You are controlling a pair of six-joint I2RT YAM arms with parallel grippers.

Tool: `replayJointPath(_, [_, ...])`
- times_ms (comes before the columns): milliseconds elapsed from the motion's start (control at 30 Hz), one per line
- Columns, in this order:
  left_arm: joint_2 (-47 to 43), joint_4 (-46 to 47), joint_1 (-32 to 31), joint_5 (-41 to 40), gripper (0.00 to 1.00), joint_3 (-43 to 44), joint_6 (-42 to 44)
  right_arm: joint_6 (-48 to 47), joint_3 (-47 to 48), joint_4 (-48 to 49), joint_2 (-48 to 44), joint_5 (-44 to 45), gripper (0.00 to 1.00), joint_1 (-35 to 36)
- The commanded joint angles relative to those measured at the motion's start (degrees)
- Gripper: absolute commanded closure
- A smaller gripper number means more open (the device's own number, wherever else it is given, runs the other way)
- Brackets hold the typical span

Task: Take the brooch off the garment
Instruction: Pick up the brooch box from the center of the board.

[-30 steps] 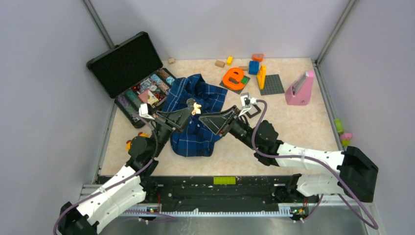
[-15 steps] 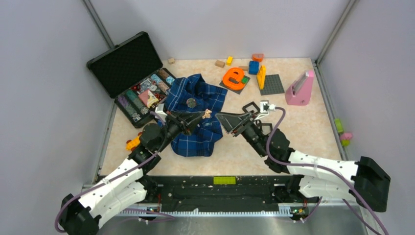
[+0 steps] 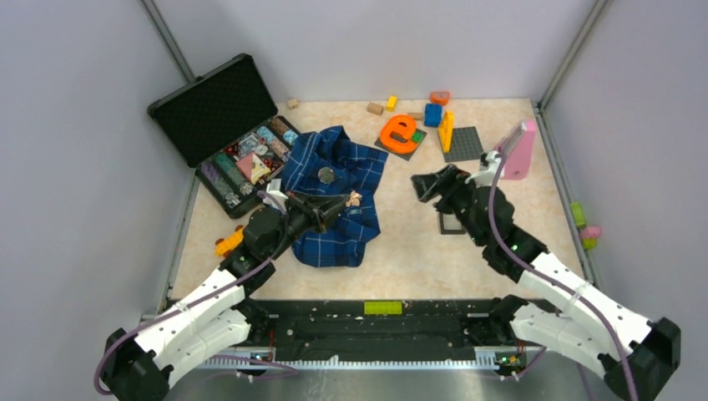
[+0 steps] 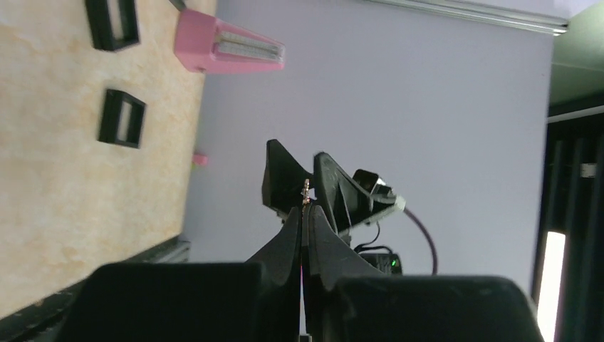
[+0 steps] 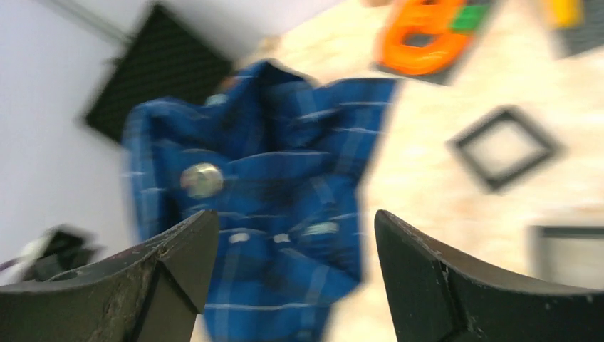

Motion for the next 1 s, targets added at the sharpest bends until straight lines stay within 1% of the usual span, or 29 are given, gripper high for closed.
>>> replayJointPath(0, [-3.0, -7.9, 0.2, -6.9, 1.00, 3.8, 14.6, -10.6, 3.6, -28.1, -1.6, -14.8, 0.15, -15.3])
replayJointPath(67, [-3.7, -10.6, 0.2, -8.0, 1.00, 5.4, 23.4, -17.0, 6.0, -35.0, 1.1, -15.0, 0.11, -19.0])
replayJointPath(133, [-4.1, -12.3, 0.3, -8.5, 1.00, 6.3, 29.2, -20.8, 8.3, -39.5, 7.0, -12.6, 0.09, -20.2])
replayJointPath(167, [-4.2, -11.9, 0.3, -8.1, 1.00, 6.3, 31.5, -21.9, 8.8, -40.0, 10.2, -11.4, 0.08, -20.4])
replayJointPath(233, [-4.5, -10.7, 0.3, -6.8, 1.00, 5.6, 34.0, -23.3, 8.9, -38.2, 14.8, -12.6, 0.07, -21.1])
replayJointPath(400, [-6.5, -8.5, 0.2, -4.7, 1.00, 3.3, 35.3, -24.7, 9.8, -34.3, 22.2, -18.2, 0.03, -27.2])
replayJointPath(467, [-7.5, -7.1, 0.3, -4.6, 1.00, 2.0, 35.6, -25.8, 11.2, -34.0, 25.0, -19.1, 0.01, -27.3])
replayJointPath(600, [-8.1, -6.6, 0.3, -4.5, 1.00, 1.2, 37.1, -27.1, 13.0, -34.2, 29.2, -18.9, 0.01, -27.5])
replayJointPath(767, [-7.6, -7.1, 0.3, -3.9, 1.00, 1.7, 38.4, -27.8, 12.0, -31.4, 30.5, -24.5, 0.01, -30.8])
replayJointPath(833, [-7.5, -6.9, 0.2, -2.3, 1.00, 1.6, 38.3, -28.0, 11.8, -31.2, 30.6, -24.5, 0.01, -31.6])
replayJointPath(967, [-7.2, -6.2, 0.2, -1.6, 1.00, 1.8, 38.2, -28.5, 11.5, -30.8, 31.4, -25.8, 0.01, -32.4])
